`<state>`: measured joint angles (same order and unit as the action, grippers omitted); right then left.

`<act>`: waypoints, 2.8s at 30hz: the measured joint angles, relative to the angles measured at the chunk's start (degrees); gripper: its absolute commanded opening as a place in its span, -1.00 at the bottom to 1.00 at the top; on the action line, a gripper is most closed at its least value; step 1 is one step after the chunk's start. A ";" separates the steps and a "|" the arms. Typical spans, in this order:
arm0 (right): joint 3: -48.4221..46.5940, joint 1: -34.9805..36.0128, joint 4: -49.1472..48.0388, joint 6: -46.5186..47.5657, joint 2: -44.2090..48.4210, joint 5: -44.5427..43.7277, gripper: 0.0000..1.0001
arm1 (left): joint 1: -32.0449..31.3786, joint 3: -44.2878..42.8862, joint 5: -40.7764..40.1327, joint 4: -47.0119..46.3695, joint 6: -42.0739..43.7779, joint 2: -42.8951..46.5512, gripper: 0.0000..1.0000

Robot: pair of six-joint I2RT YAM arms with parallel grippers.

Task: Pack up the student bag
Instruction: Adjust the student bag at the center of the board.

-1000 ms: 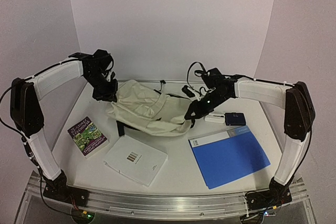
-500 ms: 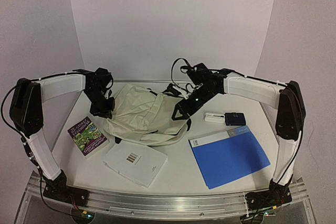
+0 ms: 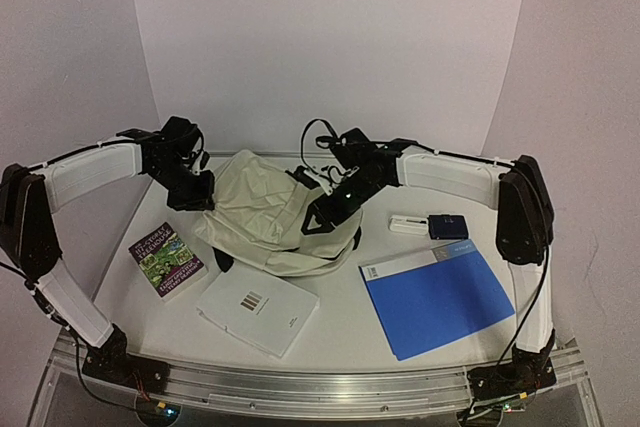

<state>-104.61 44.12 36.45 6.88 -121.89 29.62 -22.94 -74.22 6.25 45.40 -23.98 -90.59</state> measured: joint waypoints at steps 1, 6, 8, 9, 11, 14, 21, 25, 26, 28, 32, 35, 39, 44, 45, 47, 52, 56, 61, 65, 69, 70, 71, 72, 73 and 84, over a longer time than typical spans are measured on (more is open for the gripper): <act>-0.07 0.01 -0.02 -0.38 -0.19 0.59 0.34 | 0.00 0.00 0.23 -0.37 0.01 0.10 -1.00; -0.34 1.12 -0.63 -0.79 -2.22 3.11 0.40 | 0.00 0.28 1.43 -1.94 0.01 0.12 -1.00; -0.25 2.40 -0.74 -0.14 -3.15 2.97 0.38 | 0.00 0.46 1.72 -2.34 0.01 0.12 -1.00; -0.20 3.05 -0.77 0.45 -3.66 2.79 0.34 | 0.00 0.50 1.76 -2.40 -0.01 0.12 -1.00; 0.23 4.11 -1.11 1.97 -4.66 1.84 0.06 | 0.00 0.55 1.81 -2.44 -0.01 0.12 -1.00; 1.50 5.46 -1.50 4.05 -6.40 0.35 -0.51 | 0.00 0.60 1.91 -2.46 -0.03 0.12 -0.99; 6.46 7.02 -6.49 8.24 -5.08 -7.27 -1.00 | -0.11 0.90 2.24 -2.77 -0.44 0.12 -1.00; 12.82 10.30 -12.74 12.11 0.74 -18.98 -1.00 | 0.43 0.73 2.15 -3.22 -1.13 0.09 -1.00; 15.23 11.70 -15.27 13.83 3.05 -23.64 -1.00 | 0.95 0.67 2.24 -3.31 -1.41 0.09 -1.00; 18.40 13.73 -19.97 16.47 5.94 -29.96 -1.00 | 2.51 0.44 2.85 -3.51 -1.99 0.09 -1.00; 27.98 18.49 -39.15 25.60 10.27 -44.39 -1.00 | 8.08 0.42 8.78 -4.68 -3.58 0.05 -0.83; 33.32 21.37 -51.96 32.95 9.98 -52.52 -1.00 | 10.28 0.42 11.24 -5.49 -3.58 -0.28 -0.78; 37.77 24.82 -70.80 45.24 4.48 -62.23 -1.00 | 11.07 0.42 12.21 -6.63 -3.37 -2.56 -0.78; 39.85 27.70 -94.45 61.63 -7.47 -69.44 -1.00 | 11.42 0.47 12.74 -6.99 -3.26 -5.08 -0.80; 40.04 28.03 -98.23 64.16 -8.55 -70.70 -1.00 | 11.39 0.50 12.85 -6.99 -3.23 -5.23 -0.80; 40.80 28.59 -102.64 67.10 -9.09 -71.88 -0.88 | 11.37 0.52 13.19 -7.01 -3.09 -5.28 -0.80; 43.38 29.39 -107.79 69.19 -9.14 -73.62 -0.25 | 11.15 0.55 13.77 -7.17 -3.01 -5.28 -0.79; 45.09 30.13 -104.77 66.21 -6.78 -73.99 0.22 | 11.33 0.57 13.30 -8.15 -2.87 -5.28 -0.78; 45.14 30.32 -86.09 53.09 4.93 -70.94 0.62 | 11.39 0.57 13.09 -8.52 -2.44 -5.28 -0.78; 40.16 29.15 -65.28 38.72 14.73 -61.29 0.76 | 11.39 0.64 13.11 -8.69 -1.84 -5.28 -0.78; 28.30 23.20 -45.32 23.13 16.92 -43.98 0.78 | 11.39 1.92 13.10 -10.16 -1.40 -4.95 -0.78; 25.50 20.45 -41.59 18.93 16.86 -38.89 0.77 | 11.39 2.37 13.13 -10.55 -1.35 -4.74 -0.78; 23.24 17.72 -38.37 15.18 16.84 -34.30 0.74 | 11.39 2.81 13.15 -10.98 -1.31 -4.53 -0.78; 21.18 14.84 -35.59 11.57 16.76 -30.25 0.72 | 11.39 3.29 13.17 -11.39 -1.27 -4.23 -0.78; 19.22 12.04 -33.23 7.48 16.51 -26.26 0.69 | 11.39 3.54 13.15 -11.57 -1.22 -3.96 -0.78; 11.51 5.50 -26.36 -24.91 2.36 -0.90 0.54 | 11.49 4.65 13.13 -13.01 -0.86 0.83 -0.80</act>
<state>-93.10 49.62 10.09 -18.03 -119.53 28.72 -11.45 -69.56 19.38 32.39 -24.84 -89.77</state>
